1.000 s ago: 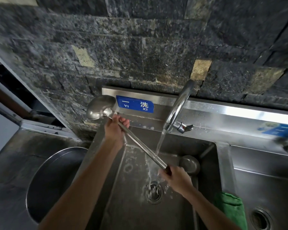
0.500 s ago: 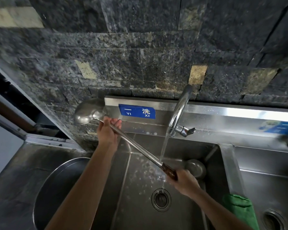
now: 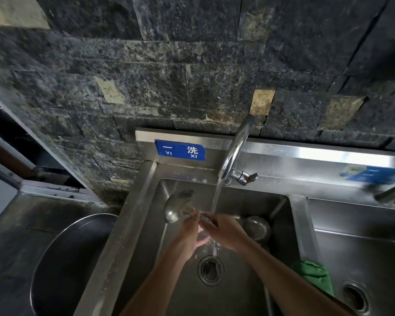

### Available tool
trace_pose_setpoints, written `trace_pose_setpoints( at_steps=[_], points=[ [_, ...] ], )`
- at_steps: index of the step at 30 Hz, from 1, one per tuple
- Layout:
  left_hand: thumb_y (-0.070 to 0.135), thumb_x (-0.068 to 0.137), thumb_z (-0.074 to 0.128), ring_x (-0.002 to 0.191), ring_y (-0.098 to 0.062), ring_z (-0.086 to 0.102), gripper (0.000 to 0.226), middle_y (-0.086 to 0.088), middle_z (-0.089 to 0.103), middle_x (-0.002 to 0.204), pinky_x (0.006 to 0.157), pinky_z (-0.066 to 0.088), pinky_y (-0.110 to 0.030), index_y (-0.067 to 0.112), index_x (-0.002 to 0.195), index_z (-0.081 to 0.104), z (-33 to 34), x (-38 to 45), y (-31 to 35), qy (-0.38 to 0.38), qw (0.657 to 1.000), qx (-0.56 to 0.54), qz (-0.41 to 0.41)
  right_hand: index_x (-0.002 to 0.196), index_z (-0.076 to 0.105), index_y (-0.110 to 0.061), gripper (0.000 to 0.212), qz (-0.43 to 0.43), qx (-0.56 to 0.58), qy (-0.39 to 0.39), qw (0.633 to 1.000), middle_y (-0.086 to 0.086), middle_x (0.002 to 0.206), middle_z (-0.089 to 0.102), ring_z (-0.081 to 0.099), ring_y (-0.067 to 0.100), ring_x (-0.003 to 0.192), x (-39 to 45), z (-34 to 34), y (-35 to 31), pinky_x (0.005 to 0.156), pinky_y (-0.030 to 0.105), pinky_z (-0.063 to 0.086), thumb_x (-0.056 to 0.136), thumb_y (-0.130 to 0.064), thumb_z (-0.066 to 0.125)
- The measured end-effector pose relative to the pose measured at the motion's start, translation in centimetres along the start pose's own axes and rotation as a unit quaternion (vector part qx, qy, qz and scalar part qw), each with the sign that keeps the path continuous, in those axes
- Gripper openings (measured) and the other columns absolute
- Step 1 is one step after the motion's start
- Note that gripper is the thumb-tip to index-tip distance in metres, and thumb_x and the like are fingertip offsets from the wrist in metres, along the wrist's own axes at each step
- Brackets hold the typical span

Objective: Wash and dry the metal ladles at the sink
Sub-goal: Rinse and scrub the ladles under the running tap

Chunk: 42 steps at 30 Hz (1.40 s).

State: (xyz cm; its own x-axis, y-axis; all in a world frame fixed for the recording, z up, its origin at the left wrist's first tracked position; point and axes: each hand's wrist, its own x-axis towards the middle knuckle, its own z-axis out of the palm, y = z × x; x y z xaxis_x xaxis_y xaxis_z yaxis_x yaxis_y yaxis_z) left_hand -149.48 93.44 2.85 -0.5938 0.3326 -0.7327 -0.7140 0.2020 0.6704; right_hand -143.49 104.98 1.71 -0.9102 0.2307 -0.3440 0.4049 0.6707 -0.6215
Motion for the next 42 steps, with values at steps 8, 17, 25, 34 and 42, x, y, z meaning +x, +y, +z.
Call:
trace_pose_setpoints(
  at_steps=[8,17,25,34,42],
  points=[
    [0.025,0.096,0.047,0.074,-0.005,0.068,0.021,0.011,0.072,0.086,0.063,0.053,-0.022,0.031,0.110,0.062,-0.5,1.3,-2.3,0.238,0.818,0.373,0.369,0.094,0.054,-0.023,0.042,0.053,-0.029,0.102,0.993,0.001,0.075,0.069,0.070,0.028,0.072,-4.4,2.0,4.6,0.058,0.036,0.052,0.095,-0.065,0.045],
    [0.041,0.105,0.023,0.078,-0.031,0.067,0.053,-0.016,0.069,0.084,0.078,0.057,-0.041,0.015,0.077,0.061,0.4,6.0,0.8,0.104,0.901,0.375,0.190,0.109,0.051,-0.029,0.067,-0.004,-0.159,0.107,0.981,-0.008,0.091,0.071,0.072,0.019,0.081,-9.2,1.3,7.2,0.068,0.036,0.057,0.088,-0.080,0.011],
    [0.047,0.098,0.025,0.083,-0.013,0.064,0.048,0.009,0.066,0.085,0.071,0.055,-0.030,0.026,0.090,0.066,3.3,4.1,-2.5,0.207,0.799,0.476,0.302,0.110,0.056,-0.028,0.047,0.040,-0.178,0.094,0.979,0.000,0.099,0.074,0.072,0.026,0.090,-7.3,0.8,5.5,0.072,0.041,0.056,0.098,-0.067,0.032],
    [0.043,0.106,0.021,0.127,-0.034,0.051,0.055,-0.018,0.054,0.138,0.110,0.039,-0.045,0.007,0.137,0.049,-2.5,6.5,-5.1,0.180,0.913,0.343,0.129,0.096,0.050,-0.031,0.017,0.115,0.007,0.075,0.991,-0.011,0.075,0.064,0.064,0.007,0.067,-4.5,1.0,6.5,0.063,0.034,0.052,0.094,-0.045,0.060],
    [0.025,0.098,0.045,0.122,-0.018,0.047,0.033,-0.004,0.049,0.129,0.107,0.039,-0.030,0.014,0.128,0.053,-2.0,6.6,-11.9,0.019,0.814,0.547,0.195,0.095,0.068,-0.011,0.035,0.273,0.082,-0.028,0.958,0.004,0.075,0.064,0.071,0.026,0.073,-0.9,4.7,8.2,0.060,0.027,0.053,0.101,-0.037,0.047]
  ],
)
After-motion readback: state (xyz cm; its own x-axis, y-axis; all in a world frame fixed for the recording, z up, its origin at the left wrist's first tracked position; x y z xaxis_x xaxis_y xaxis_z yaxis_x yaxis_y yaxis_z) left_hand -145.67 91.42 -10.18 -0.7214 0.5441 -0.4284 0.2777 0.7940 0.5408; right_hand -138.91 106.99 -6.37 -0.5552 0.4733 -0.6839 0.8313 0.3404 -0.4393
